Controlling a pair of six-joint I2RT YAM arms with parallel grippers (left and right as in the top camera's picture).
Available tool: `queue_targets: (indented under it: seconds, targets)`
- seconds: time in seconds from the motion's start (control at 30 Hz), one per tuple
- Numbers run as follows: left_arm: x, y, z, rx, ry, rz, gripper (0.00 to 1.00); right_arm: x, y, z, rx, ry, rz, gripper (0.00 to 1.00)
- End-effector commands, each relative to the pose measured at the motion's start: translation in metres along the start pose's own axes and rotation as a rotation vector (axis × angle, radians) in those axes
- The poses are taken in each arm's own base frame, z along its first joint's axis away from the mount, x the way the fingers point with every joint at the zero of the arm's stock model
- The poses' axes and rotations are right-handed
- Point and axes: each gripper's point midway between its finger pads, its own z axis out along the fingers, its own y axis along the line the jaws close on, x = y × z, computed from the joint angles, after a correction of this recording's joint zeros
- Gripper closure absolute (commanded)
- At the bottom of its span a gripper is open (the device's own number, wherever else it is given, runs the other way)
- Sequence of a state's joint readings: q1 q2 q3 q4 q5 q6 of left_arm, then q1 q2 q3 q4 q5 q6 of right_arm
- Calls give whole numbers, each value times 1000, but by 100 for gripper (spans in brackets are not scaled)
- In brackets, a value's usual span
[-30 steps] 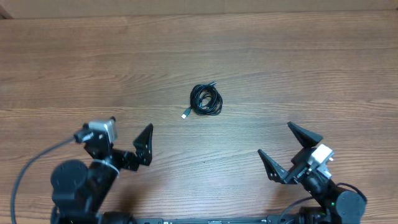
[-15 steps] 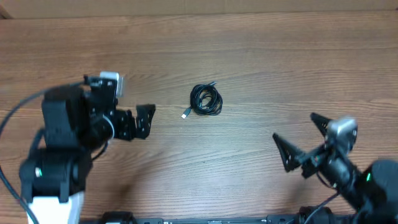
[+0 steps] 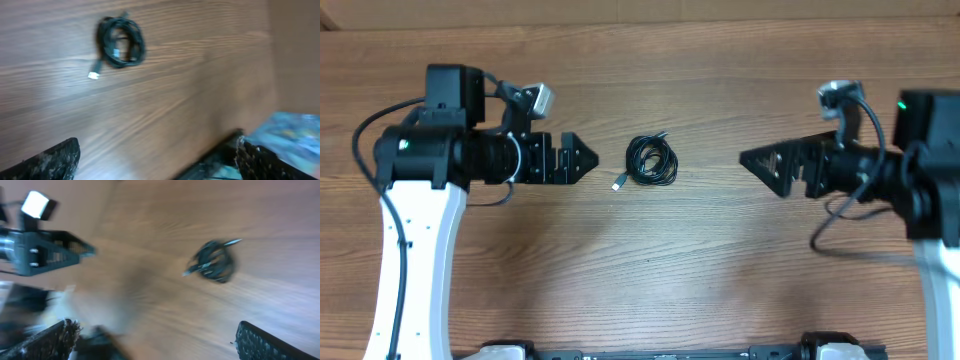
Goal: Untangle cables
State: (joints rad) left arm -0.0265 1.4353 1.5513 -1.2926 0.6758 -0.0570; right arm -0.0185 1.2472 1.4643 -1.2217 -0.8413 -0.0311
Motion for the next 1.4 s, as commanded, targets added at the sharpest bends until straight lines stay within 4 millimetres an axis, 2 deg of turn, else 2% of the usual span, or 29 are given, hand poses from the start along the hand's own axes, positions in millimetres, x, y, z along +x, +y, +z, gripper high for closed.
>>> queue_targets:
  seconds: [0.0,0.13,0.3,0.47,0.57,0.7,0.83,0.97,1.07,1.37]
  targets:
    - [-8,-17,6,111,20,-55,0,-7,14,15,-167,54,94,0]
    - [-7,-11,28,90,81,-60,1,0,-15,51,-85,157,168,0]
    - [-16,17,50,-149,88,-124,0,14,-68,97,201,248,298,0]
    - [-29,37,69,-351,80,-148,0,29,-92,139,330,324,273,0]
    - [-35,47,91,-382,85,-178,0,38,-110,163,401,353,321,0]
    - [-33,61,119,-396,140,-198,0,41,-119,193,374,371,319,0]
    - [-18,79,146,-410,241,-243,0,29,-124,216,346,320,273,1]
    - [-6,87,166,-386,328,-243,0,8,-123,228,320,240,211,12]
    - [-4,94,176,-384,347,-240,0,2,-134,233,377,203,181,18]
    - [-10,104,189,-393,325,-229,0,25,-164,271,393,257,231,25]
